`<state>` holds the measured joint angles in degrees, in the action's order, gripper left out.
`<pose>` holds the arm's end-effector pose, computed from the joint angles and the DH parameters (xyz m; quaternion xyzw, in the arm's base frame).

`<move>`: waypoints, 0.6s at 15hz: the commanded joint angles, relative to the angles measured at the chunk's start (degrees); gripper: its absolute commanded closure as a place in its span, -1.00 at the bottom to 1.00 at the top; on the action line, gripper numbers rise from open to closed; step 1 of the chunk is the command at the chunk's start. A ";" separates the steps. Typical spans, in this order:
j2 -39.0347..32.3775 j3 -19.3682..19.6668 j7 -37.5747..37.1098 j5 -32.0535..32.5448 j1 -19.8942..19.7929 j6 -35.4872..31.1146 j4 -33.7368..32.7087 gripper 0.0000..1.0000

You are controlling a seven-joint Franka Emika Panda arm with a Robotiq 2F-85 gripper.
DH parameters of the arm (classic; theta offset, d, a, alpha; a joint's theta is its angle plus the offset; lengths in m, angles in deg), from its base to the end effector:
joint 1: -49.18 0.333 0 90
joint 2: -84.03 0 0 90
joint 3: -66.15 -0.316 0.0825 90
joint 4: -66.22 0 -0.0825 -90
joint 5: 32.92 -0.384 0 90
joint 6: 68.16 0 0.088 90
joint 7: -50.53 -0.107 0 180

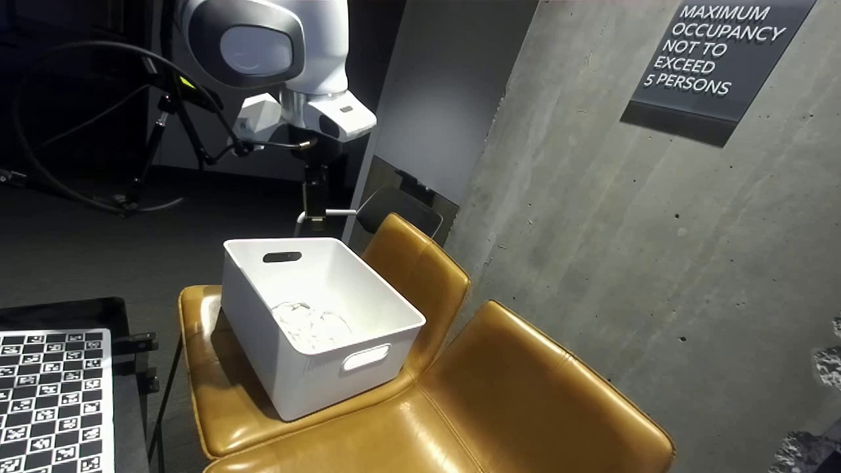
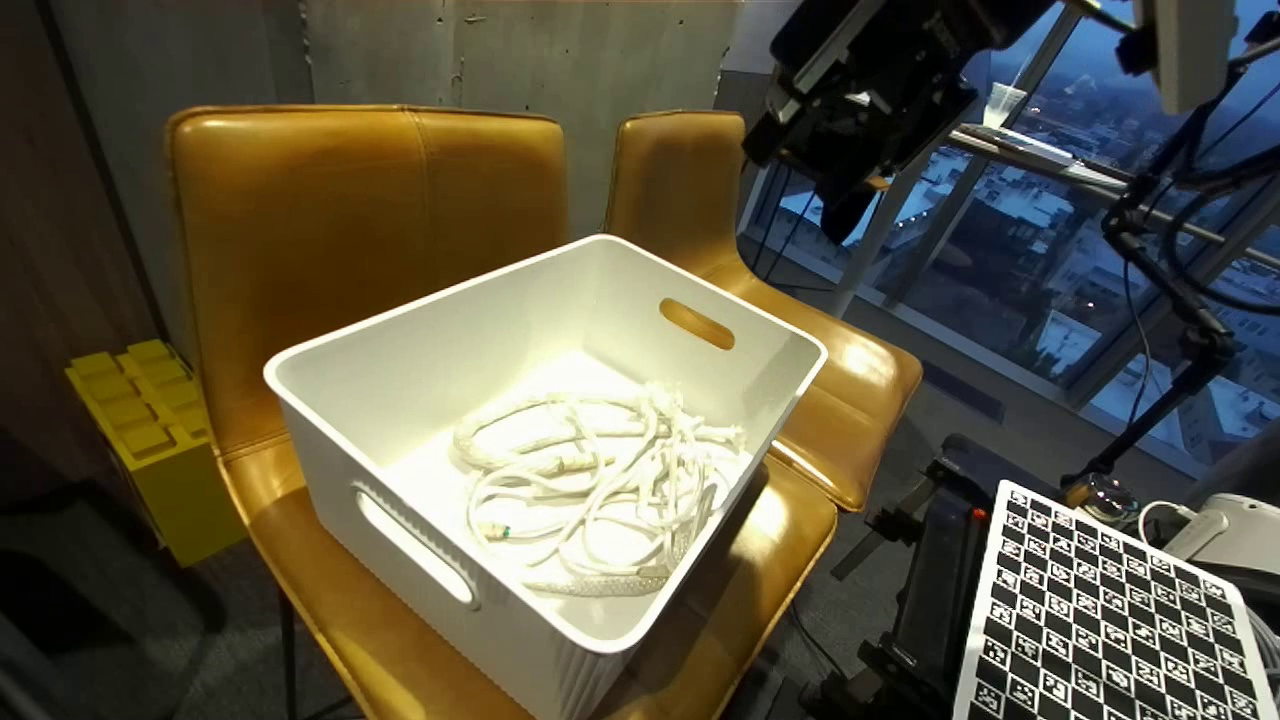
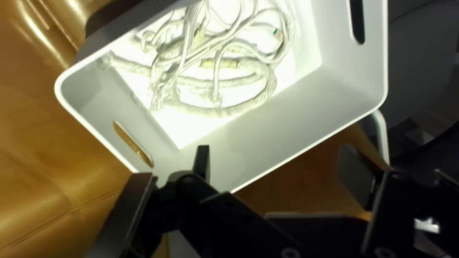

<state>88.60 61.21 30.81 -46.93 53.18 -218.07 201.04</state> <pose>0.5164 0.0760 0.3976 -0.9652 0.1846 -0.1458 0.1145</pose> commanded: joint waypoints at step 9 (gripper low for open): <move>8.42 2.42 -5.26 6.53 -5.25 25.93 0.23 -1.00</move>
<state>94.37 63.41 27.05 -42.34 48.46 -196.45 201.13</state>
